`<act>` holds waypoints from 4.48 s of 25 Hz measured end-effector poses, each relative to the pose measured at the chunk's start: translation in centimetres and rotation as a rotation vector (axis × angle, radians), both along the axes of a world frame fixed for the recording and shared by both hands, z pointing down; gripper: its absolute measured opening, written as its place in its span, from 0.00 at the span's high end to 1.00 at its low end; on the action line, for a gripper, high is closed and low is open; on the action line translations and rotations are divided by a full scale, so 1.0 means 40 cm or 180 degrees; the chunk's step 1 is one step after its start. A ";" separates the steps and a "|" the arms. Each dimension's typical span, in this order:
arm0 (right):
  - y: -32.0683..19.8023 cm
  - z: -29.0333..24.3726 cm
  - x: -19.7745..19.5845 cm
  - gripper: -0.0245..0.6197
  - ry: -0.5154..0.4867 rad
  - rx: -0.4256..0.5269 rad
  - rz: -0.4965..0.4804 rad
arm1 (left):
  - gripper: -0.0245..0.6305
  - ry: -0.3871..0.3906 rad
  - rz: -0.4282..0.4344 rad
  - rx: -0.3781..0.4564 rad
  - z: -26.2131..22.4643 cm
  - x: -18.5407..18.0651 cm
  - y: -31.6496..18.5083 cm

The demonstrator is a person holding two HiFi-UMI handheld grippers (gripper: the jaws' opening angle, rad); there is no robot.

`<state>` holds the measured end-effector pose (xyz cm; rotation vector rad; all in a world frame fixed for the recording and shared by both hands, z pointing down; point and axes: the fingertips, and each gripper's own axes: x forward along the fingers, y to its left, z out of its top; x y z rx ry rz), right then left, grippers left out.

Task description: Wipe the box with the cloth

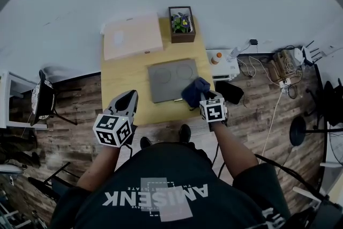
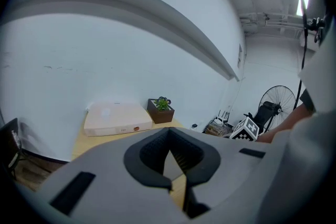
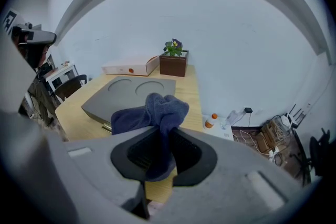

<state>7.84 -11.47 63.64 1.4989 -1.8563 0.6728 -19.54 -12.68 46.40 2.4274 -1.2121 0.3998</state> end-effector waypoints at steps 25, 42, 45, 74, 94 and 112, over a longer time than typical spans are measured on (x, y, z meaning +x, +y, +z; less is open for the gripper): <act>-0.152 -0.184 -0.472 0.86 -0.0801 0.0428 -0.1542 | 0.96 -0.0024 -0.0995 0.0181 -0.050 -0.178 0.051; -0.225 -0.023 -0.528 0.86 -0.0096 0.0212 -0.1721 | 0.96 -0.0168 -0.1621 0.0008 -0.025 -0.256 0.134; -0.234 -0.021 -0.495 0.86 -0.0153 0.0153 -0.1566 | 0.96 -0.0131 -0.1559 0.0005 -0.025 -0.240 0.117; -0.207 -0.011 -0.083 0.86 -0.0040 0.0088 -0.0494 | 0.96 -0.0094 -0.0648 0.0059 -0.017 -0.061 -0.021; -0.214 -0.183 0.037 0.86 -0.0138 0.0508 -0.0358 | 0.96 -0.0132 -0.0674 0.0224 -0.037 -0.072 -0.046; -0.338 -0.171 -0.539 0.86 -0.0446 0.0460 -0.1491 | 0.96 -0.0244 -0.1914 0.0226 -0.071 -0.390 0.061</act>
